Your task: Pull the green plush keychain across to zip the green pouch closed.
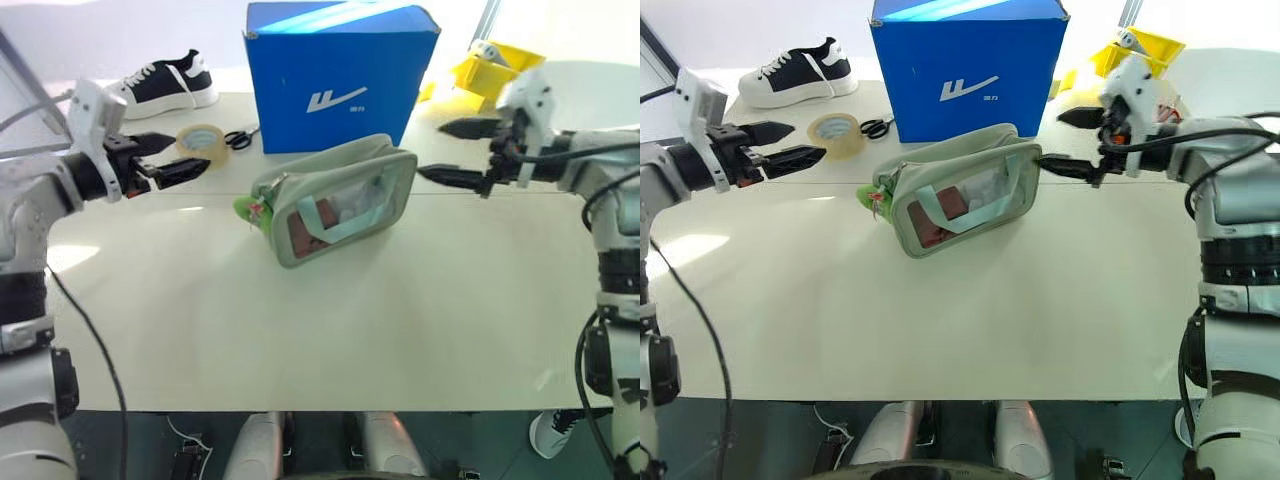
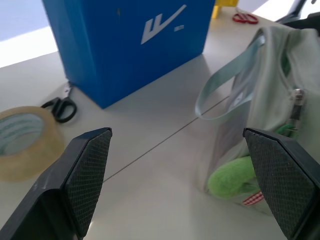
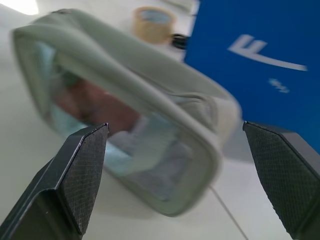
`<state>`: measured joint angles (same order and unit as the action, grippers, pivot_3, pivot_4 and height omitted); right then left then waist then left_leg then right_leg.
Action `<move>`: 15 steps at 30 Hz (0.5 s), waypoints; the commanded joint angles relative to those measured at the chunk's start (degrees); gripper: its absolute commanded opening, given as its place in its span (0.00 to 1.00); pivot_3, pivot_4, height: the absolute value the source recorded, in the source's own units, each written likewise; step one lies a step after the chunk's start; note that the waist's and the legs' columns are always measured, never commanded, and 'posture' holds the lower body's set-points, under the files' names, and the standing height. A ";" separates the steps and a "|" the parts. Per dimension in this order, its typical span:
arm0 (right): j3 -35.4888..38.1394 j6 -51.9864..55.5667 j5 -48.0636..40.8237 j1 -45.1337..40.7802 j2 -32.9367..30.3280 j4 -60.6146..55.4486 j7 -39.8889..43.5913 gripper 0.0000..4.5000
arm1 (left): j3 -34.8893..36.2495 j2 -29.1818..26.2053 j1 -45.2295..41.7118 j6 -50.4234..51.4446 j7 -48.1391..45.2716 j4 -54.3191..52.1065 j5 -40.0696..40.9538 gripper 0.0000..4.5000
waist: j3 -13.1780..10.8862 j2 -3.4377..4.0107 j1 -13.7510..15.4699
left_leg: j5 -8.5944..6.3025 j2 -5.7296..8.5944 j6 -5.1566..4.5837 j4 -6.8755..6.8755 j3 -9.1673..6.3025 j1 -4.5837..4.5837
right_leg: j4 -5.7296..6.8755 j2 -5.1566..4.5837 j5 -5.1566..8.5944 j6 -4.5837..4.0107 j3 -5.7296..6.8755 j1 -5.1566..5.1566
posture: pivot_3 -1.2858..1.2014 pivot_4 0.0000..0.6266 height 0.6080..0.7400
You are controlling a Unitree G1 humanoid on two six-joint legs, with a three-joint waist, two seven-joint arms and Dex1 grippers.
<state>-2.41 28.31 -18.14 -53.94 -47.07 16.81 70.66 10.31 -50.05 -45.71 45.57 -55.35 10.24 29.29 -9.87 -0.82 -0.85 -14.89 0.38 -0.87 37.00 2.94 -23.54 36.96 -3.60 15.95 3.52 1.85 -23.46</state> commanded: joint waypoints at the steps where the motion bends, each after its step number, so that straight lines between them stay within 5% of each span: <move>1: 0.09 -2.91 1.20 -2.76 -0.75 2.66 2.13 1.00 | 1.20 -2.67 -2.62 -1.88 -1.81 2.22 -0.47 1.00 | -0.01 -0.02 0.05 | 0.00 0.00 0.00 0.01 0.00 -0.01 | 0.00 -0.01 0.00 0.00 0.00 -0.02 | 0.52 0.24 1.00; 15: 0.28 -7.79 2.45 -4.69 0.46 7.35 3.52 1.00 | -0.30 -1.78 -2.58 0.07 -2.03 -4.69 1.15 1.00 | -0.02 0.01 -0.12 | 0.00 0.01 0.09 -0.01 0.00 -0.02 | 0.06 -0.07 0.00 -0.02 -0.01 -0.09 | 0.52 0.24 1.00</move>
<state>-3.40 22.10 -15.82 -56.04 -46.64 24.55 74.07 10.05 -51.65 -46.76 45.26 -57.24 8.23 29.39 -9.90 -0.81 -0.98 -14.88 0.38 -0.78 36.99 2.95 -23.56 37.02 -3.68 15.95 3.49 1.84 -23.55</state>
